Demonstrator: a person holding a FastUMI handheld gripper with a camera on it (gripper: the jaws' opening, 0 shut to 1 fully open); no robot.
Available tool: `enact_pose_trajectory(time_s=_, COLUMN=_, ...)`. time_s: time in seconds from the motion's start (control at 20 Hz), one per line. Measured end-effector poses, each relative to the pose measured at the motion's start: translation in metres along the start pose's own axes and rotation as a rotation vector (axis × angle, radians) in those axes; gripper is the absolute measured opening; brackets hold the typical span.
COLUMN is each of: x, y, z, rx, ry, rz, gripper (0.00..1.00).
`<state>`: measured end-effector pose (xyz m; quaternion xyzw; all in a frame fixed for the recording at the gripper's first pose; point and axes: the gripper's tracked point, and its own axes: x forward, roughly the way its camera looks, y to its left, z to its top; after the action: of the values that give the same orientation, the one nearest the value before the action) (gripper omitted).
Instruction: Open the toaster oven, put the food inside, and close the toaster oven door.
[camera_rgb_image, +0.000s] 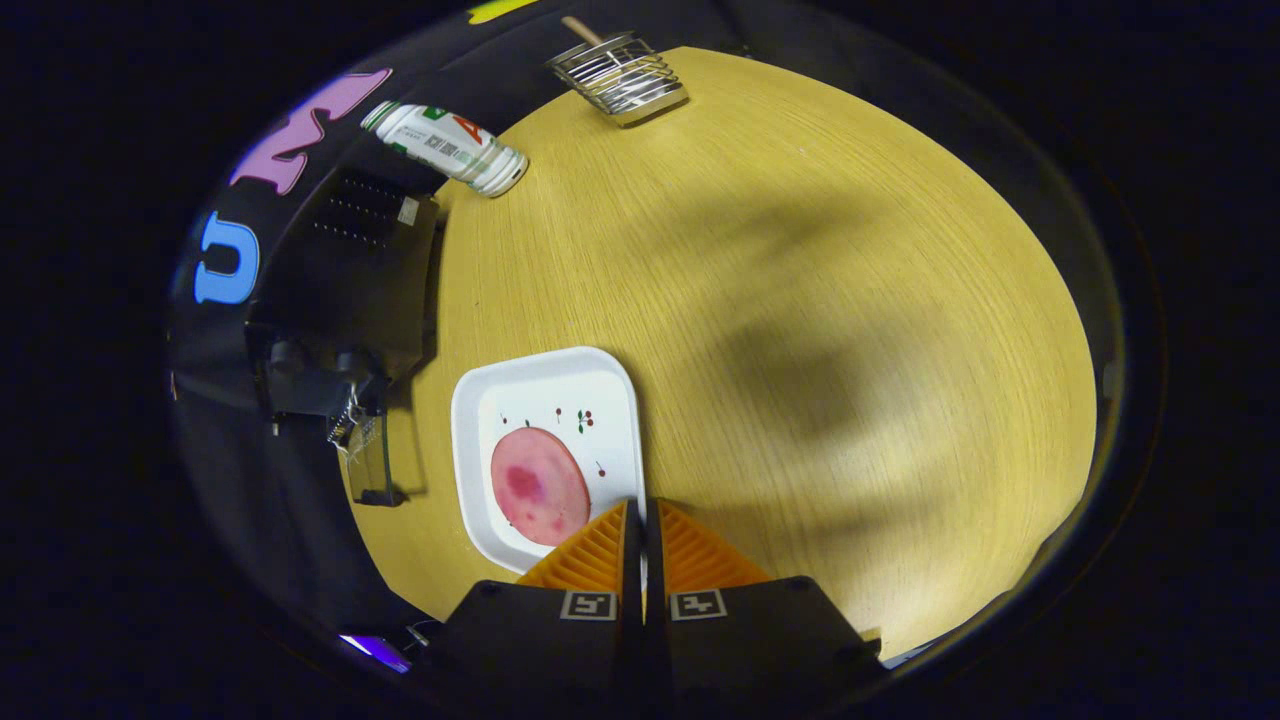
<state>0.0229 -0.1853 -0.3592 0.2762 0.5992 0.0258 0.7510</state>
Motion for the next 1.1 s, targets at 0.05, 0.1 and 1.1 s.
enact_pose_trajectory(time_s=0.05, x=0.000, y=0.001, z=-0.003, rx=0.023, ry=-0.010, rz=0.026, gripper=0.05)
enact_pose_trajectory(time_s=0.1, x=0.000, y=0.003, z=-0.008, rx=0.049, ry=-0.007, rz=0.054, gripper=0.05)
enact_pose_trajectory(time_s=1.1, x=-0.060, y=0.106, z=-0.058, rx=0.248, ry=-0.026, rz=0.366, gripper=0.05)
